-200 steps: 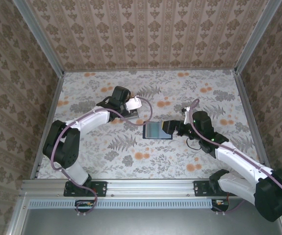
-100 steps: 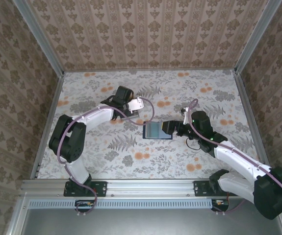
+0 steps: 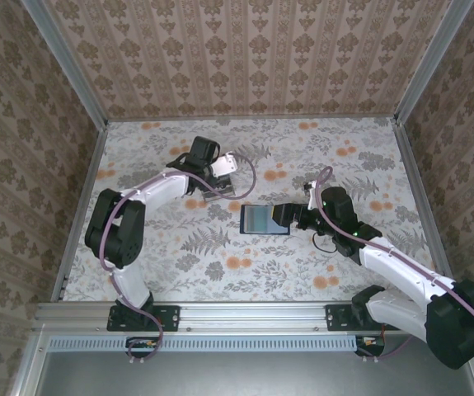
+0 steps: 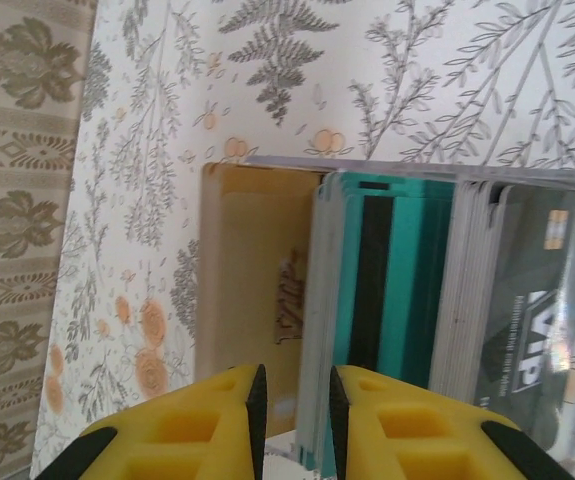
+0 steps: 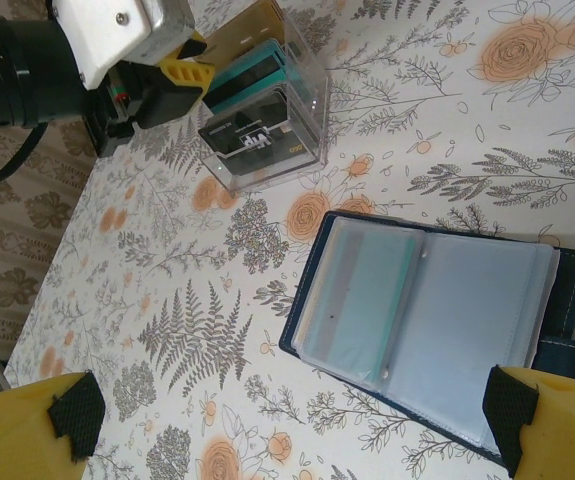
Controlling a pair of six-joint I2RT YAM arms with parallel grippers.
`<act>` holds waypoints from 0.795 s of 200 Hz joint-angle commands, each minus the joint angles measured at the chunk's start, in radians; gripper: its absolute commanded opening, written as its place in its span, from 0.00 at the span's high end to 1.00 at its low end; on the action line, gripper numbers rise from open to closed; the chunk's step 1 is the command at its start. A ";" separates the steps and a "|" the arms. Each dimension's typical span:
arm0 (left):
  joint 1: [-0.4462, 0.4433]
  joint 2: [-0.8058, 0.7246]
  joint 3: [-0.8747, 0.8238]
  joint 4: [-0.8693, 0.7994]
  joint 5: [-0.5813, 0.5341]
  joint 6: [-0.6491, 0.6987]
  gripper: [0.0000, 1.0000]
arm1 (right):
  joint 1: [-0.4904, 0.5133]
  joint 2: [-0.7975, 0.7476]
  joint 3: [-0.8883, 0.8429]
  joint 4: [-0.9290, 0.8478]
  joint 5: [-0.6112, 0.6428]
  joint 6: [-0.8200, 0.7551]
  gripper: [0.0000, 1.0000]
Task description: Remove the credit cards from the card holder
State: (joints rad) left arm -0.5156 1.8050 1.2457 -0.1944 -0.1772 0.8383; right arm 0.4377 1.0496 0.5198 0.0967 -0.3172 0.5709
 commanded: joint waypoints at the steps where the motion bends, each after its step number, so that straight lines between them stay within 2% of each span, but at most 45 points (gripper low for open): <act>1: 0.015 0.037 0.026 -0.003 -0.031 -0.030 0.74 | 0.008 0.007 0.017 -0.008 0.014 -0.023 0.00; 39: 0.021 0.042 0.038 0.006 -0.053 -0.054 0.74 | 0.007 0.007 0.018 -0.007 0.013 -0.024 0.00; 66: 0.021 -0.009 0.035 0.014 -0.052 -0.110 0.74 | 0.007 0.006 0.019 -0.011 0.017 -0.026 0.00; 82: 0.022 -0.075 0.023 0.023 -0.036 -0.174 0.68 | 0.007 0.006 0.019 -0.013 0.018 -0.028 0.01; 90: 0.021 -0.111 0.018 0.019 -0.024 -0.228 0.67 | 0.007 0.009 0.018 -0.008 0.012 -0.031 0.04; 96: 0.023 -0.139 0.018 0.014 -0.010 -0.277 0.62 | 0.007 0.014 0.018 -0.008 0.011 -0.031 0.06; 100: 0.023 -0.156 0.018 0.007 0.001 -0.314 0.54 | 0.007 0.017 0.019 -0.010 0.012 -0.032 0.08; 107: 0.027 -0.183 0.021 -0.005 0.013 -0.391 0.34 | 0.007 0.027 0.021 -0.014 0.017 -0.036 0.13; 113: 0.028 -0.205 0.025 -0.016 0.004 -0.474 0.26 | 0.008 0.036 0.026 -0.022 0.026 -0.039 0.17; 123: 0.033 -0.241 0.035 -0.060 0.013 -0.604 0.25 | 0.010 0.058 0.037 -0.051 0.064 -0.042 0.20; 143: 0.040 -0.327 0.002 -0.100 0.119 -0.808 0.25 | 0.016 0.103 0.065 -0.118 0.149 -0.047 0.28; 159: 0.039 -0.401 -0.053 -0.106 0.183 -0.965 0.25 | 0.016 0.156 0.092 -0.166 0.201 -0.049 0.39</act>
State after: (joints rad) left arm -0.4824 1.4960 1.2484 -0.2371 -0.1192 0.2317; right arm 0.4492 1.1496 0.5575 0.0292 -0.2306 0.5377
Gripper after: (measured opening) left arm 0.750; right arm 0.661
